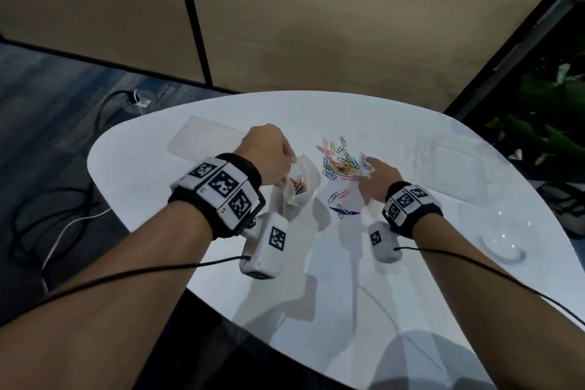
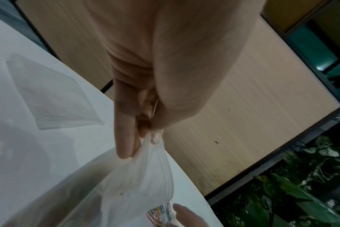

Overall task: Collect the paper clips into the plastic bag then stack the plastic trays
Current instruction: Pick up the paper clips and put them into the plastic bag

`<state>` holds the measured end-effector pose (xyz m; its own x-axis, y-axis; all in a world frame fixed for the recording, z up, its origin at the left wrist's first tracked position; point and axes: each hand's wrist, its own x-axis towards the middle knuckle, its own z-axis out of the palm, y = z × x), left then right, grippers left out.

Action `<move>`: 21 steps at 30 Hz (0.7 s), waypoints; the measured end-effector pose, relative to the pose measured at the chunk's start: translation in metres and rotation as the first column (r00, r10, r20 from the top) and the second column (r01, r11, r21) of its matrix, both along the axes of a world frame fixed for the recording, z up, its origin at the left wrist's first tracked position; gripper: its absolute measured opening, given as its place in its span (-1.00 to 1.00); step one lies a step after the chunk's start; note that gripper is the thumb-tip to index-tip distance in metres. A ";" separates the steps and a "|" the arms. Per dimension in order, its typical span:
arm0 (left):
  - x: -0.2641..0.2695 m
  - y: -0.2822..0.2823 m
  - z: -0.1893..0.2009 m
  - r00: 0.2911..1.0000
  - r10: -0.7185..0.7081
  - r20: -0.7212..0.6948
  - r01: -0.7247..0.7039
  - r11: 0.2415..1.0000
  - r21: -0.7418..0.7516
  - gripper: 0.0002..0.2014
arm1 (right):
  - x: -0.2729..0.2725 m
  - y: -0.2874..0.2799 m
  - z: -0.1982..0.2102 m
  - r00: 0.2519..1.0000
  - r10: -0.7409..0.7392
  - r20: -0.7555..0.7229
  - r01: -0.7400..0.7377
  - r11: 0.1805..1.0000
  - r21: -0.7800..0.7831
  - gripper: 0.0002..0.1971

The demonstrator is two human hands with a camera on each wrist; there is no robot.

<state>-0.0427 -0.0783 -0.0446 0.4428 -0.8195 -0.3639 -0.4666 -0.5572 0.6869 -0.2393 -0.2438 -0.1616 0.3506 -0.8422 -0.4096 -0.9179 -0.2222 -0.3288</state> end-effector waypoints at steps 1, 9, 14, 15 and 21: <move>-0.002 -0.003 -0.001 1.000 -0.013 0.010 0.013 1.000 0.000 -0.78 | 0.002 -0.002 -0.010 0.999 0.029 0.014 -0.029 1.000 -0.011 -0.40; -0.019 -0.015 -0.003 0.991 -0.106 0.080 0.106 0.994 0.002 -0.79 | 0.033 -0.002 -0.029 0.906 0.369 -0.207 -0.416 0.866 -0.277 -0.60; -0.022 -0.017 -0.004 0.990 -0.112 0.086 0.112 0.994 0.001 -0.80 | 0.034 0.002 -0.022 0.911 0.322 -0.257 -0.393 0.866 -0.310 -0.76; -0.021 -0.016 -0.004 0.990 -0.108 0.088 0.108 0.994 0.002 -0.80 | 0.032 0.000 -0.021 0.946 0.260 -0.196 -0.310 0.903 -0.297 -0.76; -0.008 -0.008 -0.005 0.996 -0.062 0.069 0.062 0.998 -0.009 -0.80 | 0.004 -0.010 -0.004 0.826 -0.382 0.416 0.287 0.918 0.274 -0.90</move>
<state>-0.0504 -0.0859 -0.0496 0.4146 -0.8499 -0.3251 -0.5464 -0.5182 0.6579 -0.2355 -0.2540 -0.1652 0.2473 -0.8633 -0.4400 -0.6616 0.1814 -0.7276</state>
